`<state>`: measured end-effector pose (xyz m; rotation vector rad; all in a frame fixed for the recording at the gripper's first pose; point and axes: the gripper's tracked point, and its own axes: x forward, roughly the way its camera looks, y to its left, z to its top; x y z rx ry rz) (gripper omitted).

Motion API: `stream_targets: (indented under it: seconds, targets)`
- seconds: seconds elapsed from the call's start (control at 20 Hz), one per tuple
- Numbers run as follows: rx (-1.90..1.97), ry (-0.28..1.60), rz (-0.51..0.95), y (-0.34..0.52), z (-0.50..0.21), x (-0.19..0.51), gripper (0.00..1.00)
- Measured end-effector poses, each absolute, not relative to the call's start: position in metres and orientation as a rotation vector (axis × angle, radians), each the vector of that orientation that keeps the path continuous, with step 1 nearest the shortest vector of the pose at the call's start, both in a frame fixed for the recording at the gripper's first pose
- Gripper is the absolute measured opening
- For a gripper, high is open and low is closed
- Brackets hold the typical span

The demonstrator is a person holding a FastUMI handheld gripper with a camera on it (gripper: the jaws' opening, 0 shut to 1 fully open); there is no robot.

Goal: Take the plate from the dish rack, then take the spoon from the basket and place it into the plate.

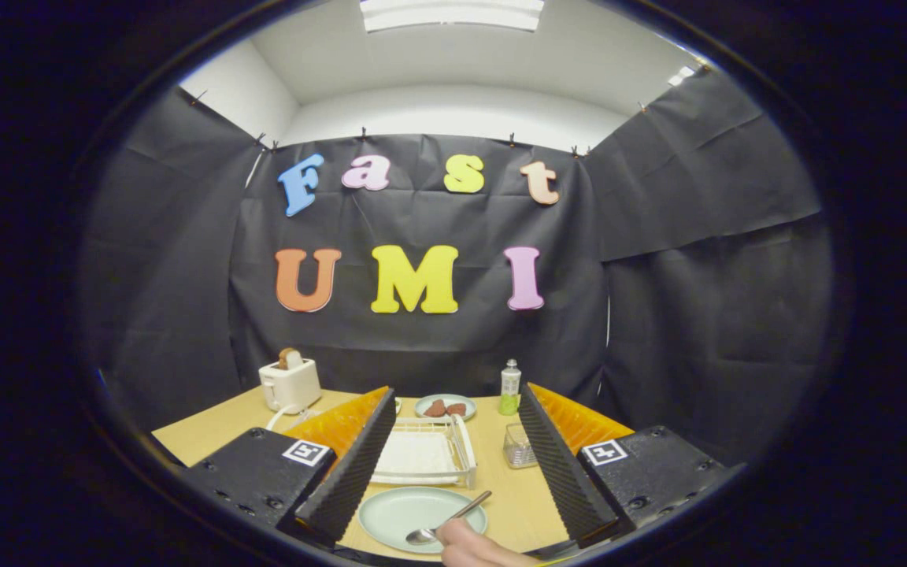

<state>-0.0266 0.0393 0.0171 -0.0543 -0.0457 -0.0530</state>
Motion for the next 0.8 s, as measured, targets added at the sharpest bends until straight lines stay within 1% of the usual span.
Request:
stream_targets:
  seconds: [0.15,0.45,0.65,0.8]
  targets:
    - [-0.034,-0.037,-0.025,0.045,0.013,-0.025,1.00]
    - [-0.016,0.001,-0.047,0.035,0.003,-0.020,1.00]
    - [-0.063,-0.024,-0.105,0.022,0.005,-0.019,1.00]
    - [-0.059,-0.032,-0.104,0.023,0.007,-0.020,1.00]
